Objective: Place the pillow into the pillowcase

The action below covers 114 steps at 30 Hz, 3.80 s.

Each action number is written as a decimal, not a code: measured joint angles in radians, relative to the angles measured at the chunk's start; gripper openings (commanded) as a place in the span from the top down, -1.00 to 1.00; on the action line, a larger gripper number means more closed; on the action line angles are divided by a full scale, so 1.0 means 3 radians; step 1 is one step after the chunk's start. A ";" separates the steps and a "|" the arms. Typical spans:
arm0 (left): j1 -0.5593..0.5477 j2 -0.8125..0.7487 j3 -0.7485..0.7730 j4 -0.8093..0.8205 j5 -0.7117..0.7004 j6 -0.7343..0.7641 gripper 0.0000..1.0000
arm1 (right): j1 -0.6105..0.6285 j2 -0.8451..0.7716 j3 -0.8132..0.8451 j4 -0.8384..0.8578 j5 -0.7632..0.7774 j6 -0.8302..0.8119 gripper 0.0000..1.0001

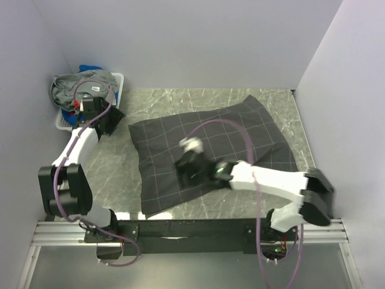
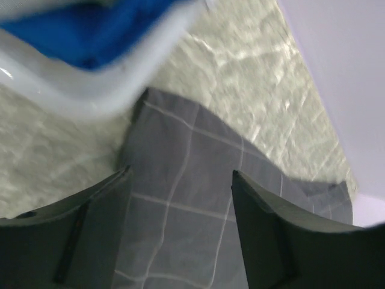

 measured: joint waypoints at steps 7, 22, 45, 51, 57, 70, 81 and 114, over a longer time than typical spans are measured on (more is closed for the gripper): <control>-0.0947 -0.0230 -0.0181 0.0089 -0.0127 0.0065 -0.66 | -0.1746 -0.1254 -0.0865 0.0102 0.0139 0.0217 -0.83; -0.2973 0.0810 0.0298 -0.0046 -0.1256 0.0376 0.48 | -0.4217 -0.1150 -0.1447 0.0562 -0.0844 0.0172 -0.72; -0.1715 0.0262 -0.0456 0.0367 -0.0726 0.0381 0.98 | -0.3414 -0.0813 -0.1542 0.0944 -0.0982 0.0081 -0.60; -0.1700 0.0238 -0.0463 0.0373 -0.0692 0.0361 0.98 | -0.3895 -0.1208 -0.1990 0.0945 -0.1040 0.0198 -0.56; -0.1698 0.0167 -0.0510 0.0392 -0.0662 0.0345 0.98 | -0.4304 -0.1258 -0.2244 0.1087 -0.1074 0.0310 -0.50; -0.1690 0.0165 -0.0540 0.0440 -0.0586 0.0346 0.98 | -0.4510 -0.1030 -0.2232 0.1072 -0.1105 0.0664 0.64; -0.1794 0.0165 -0.0547 0.0443 -0.0640 0.0346 0.98 | -0.5217 -0.0852 -0.2076 0.0904 -0.1367 0.0528 0.51; -0.1920 0.0009 -0.0553 0.0362 -0.0497 0.0318 0.98 | -0.5720 -0.0631 -0.1901 0.0870 -0.1520 0.0679 1.00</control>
